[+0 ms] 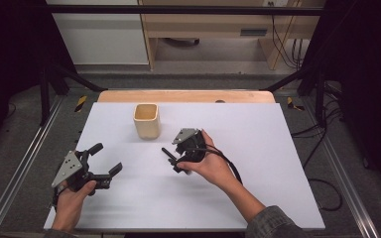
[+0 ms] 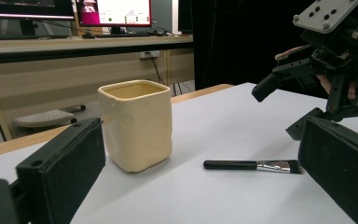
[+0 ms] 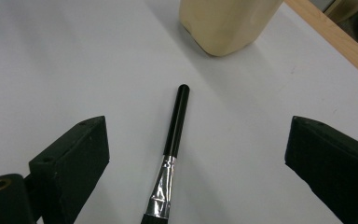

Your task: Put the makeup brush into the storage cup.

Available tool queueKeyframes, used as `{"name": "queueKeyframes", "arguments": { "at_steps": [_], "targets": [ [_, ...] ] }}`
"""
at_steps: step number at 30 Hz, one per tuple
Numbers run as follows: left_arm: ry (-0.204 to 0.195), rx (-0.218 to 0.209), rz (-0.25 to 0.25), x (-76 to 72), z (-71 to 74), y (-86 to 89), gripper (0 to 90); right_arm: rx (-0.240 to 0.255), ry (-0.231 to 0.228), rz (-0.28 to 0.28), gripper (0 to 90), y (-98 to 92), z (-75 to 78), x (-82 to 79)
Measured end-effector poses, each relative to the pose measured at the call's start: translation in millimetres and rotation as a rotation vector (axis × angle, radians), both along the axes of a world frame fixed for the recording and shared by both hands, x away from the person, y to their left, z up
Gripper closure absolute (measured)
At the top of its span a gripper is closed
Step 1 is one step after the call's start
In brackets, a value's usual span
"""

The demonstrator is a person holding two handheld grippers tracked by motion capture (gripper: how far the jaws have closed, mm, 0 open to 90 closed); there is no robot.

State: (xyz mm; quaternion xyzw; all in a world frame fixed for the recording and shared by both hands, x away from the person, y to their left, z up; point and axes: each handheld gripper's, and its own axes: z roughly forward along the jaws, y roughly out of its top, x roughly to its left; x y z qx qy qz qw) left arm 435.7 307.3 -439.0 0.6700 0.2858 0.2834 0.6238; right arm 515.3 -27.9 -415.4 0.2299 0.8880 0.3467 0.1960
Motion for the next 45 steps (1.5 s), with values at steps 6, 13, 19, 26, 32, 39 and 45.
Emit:
{"name": "queueKeyframes", "arguments": {
  "at_steps": [6, 13, 19, 26, 32, 39, 45],
  "targets": [
    [-0.003, -0.006, 0.003, -0.5, 0.8, 1.0, 0.4, -0.021, 0.024, -0.003, 7.4, 7.4, -5.7, 3.7],
    [-0.002, -0.008, 0.005, 0.1, 0.4, 2.1, 0.4, -0.049, 0.069, 0.0, 8.4, 17.5, -17.1, 8.9],
    [-0.002, -0.007, 0.003, 0.1, 0.4, 1.6, 0.4, -0.072, 0.1, -0.02, 8.3, 20.9, -27.5, 16.9],
    [-0.003, -0.003, 0.002, 0.0, 0.5, 1.8, 0.4, -0.079, 0.119, -0.036, 9.3, 21.8, -34.0, 22.7],
    [-0.003, 0.001, -0.001, -0.3, 0.6, 1.3, 0.5, -0.094, 0.126, -0.039, 10.5, 20.9, -35.1, 24.2],
    [-0.003, 0.001, -0.002, 0.0, 0.4, 1.3, 0.6, -0.1, 0.132, -0.045, 11.0, 20.4, -34.9, 24.1],
    [-0.004, 0.002, -0.003, -0.1, 0.5, 1.2, 0.7, -0.1, 0.135, -0.047, 11.5, 21.5, -36.1, 23.3]
  ]
}}
